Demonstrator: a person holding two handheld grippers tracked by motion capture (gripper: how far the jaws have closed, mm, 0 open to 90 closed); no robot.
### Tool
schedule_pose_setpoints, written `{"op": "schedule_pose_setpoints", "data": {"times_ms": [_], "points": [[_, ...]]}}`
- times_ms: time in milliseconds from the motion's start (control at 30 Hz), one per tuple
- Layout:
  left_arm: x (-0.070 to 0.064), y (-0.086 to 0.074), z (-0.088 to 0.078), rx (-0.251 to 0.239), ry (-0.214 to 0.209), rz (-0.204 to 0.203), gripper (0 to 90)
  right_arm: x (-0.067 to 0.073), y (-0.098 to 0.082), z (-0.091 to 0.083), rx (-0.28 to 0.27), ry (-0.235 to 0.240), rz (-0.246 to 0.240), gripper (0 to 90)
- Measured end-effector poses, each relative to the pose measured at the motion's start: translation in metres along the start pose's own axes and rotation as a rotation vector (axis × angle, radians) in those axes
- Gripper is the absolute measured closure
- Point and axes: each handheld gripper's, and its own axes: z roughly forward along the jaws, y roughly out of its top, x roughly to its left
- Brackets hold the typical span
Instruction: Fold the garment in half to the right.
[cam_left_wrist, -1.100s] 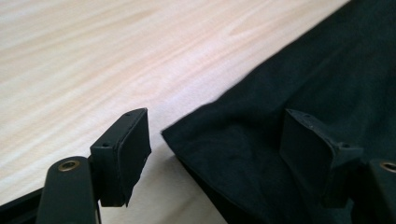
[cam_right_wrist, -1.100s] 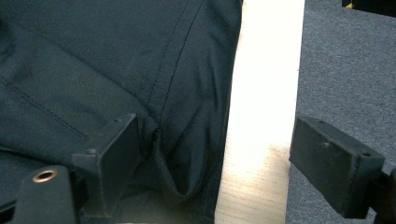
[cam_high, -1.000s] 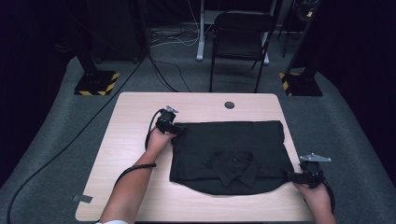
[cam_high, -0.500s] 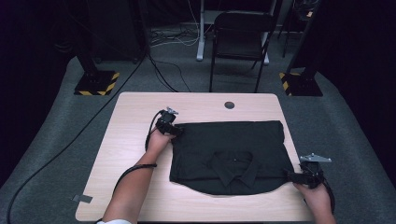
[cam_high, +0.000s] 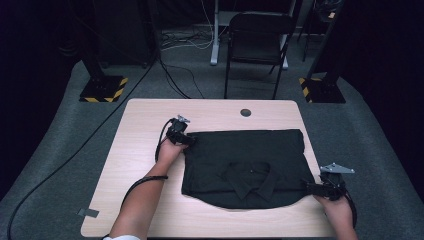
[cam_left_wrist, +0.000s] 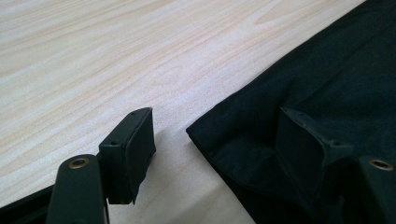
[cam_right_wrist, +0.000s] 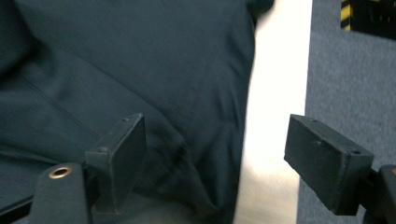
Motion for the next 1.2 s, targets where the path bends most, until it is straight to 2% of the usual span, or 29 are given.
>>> {"op": "schedule_pose_setpoints", "data": {"times_ms": [133,333,567,633,700,767,800,933,967,1000,1200], "points": [[0.001,0.000,0.000,-0.004,-0.002,-0.001,28.5,0.012,0.011,-0.004,-0.031,0.033,-0.043,22.8],[0.000,0.000,0.001,-0.005,-0.001,0.000,28.6,0.029,0.020,-0.004,-0.030,0.083,-0.108,25.0],[0.000,0.000,0.001,-0.005,0.001,-0.002,28.6,0.037,0.030,-0.007,-0.070,0.137,-0.091,25.0],[0.000,0.000,0.001,-0.005,0.001,-0.008,28.6,0.045,0.036,-0.006,-0.093,0.185,-0.077,25.3],[0.000,0.001,0.001,-0.002,0.003,-0.007,28.6,0.052,0.041,-0.005,-0.106,0.215,-0.080,25.3],[-0.001,0.001,0.001,0.001,0.007,-0.004,28.6,0.065,0.048,0.000,-0.117,0.256,-0.092,25.0],[-0.001,0.001,0.001,0.001,0.007,-0.004,28.6,0.065,0.048,0.000,-0.117,0.256,-0.092,25.0],[-0.001,0.001,0.001,0.000,0.008,-0.004,28.7,0.083,0.055,0.008,-0.113,0.298,-0.116,24.6],[-0.001,0.001,0.001,0.002,0.009,0.000,28.7,0.083,0.055,0.008,-0.113,0.298,-0.116,24.6],[-0.001,0.001,0.001,0.001,0.009,-0.001,28.7,0.094,0.059,0.013,-0.106,0.321,-0.129,24.7],[-0.001,0.001,0.001,0.000,0.010,0.001,28.7,0.115,0.064,0.021,-0.110,0.369,-0.157,25.0]]}}
